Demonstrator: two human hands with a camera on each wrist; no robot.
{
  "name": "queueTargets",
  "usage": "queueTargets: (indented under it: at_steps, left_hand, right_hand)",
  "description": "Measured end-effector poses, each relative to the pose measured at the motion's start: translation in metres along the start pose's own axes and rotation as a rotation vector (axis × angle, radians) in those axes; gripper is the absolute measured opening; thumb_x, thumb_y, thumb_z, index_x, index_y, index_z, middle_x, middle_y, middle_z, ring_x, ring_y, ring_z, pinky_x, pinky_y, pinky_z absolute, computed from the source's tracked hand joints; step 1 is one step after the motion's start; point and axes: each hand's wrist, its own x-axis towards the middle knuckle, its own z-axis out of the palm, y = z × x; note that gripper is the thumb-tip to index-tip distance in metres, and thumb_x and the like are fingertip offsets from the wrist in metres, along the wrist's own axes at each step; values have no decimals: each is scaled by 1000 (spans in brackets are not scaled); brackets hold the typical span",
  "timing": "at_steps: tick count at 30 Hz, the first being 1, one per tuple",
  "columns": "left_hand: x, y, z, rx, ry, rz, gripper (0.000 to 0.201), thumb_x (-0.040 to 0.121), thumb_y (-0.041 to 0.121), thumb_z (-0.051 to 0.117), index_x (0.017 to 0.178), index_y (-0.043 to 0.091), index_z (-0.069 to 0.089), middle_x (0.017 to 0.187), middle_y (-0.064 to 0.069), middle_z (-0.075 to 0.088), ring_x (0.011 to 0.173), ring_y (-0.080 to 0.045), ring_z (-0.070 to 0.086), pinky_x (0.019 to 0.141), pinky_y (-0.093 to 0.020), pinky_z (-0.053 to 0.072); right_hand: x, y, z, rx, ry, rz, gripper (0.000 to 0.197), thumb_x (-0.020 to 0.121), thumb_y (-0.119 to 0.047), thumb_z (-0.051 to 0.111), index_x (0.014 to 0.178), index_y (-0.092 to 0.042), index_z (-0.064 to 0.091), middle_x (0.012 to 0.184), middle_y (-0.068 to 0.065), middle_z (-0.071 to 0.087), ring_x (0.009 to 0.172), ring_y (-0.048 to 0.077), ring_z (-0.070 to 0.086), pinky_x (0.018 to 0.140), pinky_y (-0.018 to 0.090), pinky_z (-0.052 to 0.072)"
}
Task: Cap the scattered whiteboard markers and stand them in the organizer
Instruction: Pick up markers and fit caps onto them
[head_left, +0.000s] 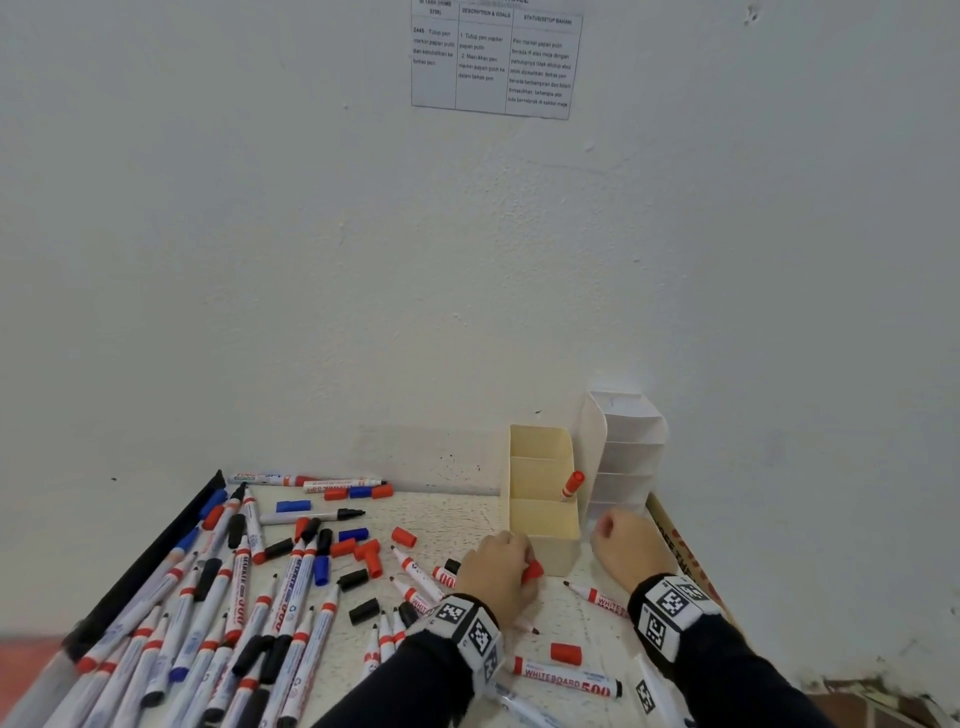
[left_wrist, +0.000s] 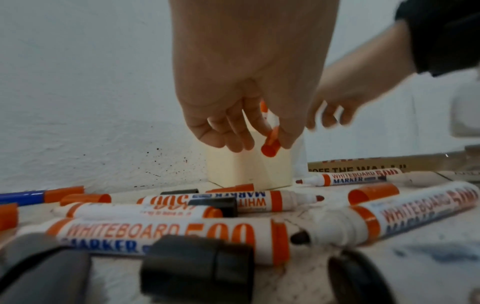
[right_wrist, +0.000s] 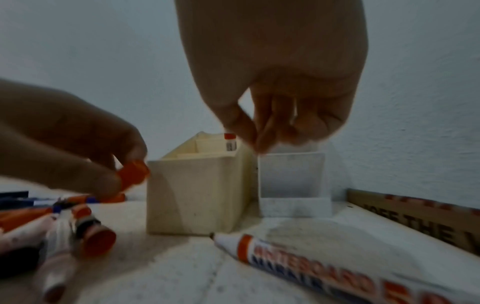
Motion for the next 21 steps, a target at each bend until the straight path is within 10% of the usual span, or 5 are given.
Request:
queueTargets:
  at_steps: [4,21]
  left_hand:
    - [-10,-8,-12,-294,101,-65,26,92,22,48,117,25,43,97,0,59,83,-15,57,79,-29,51]
    - [-62,-36,-41,-881,355,-436,24,86,28,62,103,18,48,98,2,60,86,-16,62,83,-32,52]
  right_hand:
    - [-17,22,12,-308,-331,29,15,84,-34,54,99,-32,57,110,-8,58,108,15,51,98,35,40]
    - [-62,-38,14,-52,-115,-598,26,98,-30,37,115,-25,56,113,-12,57,90,1,46,89,21,40]
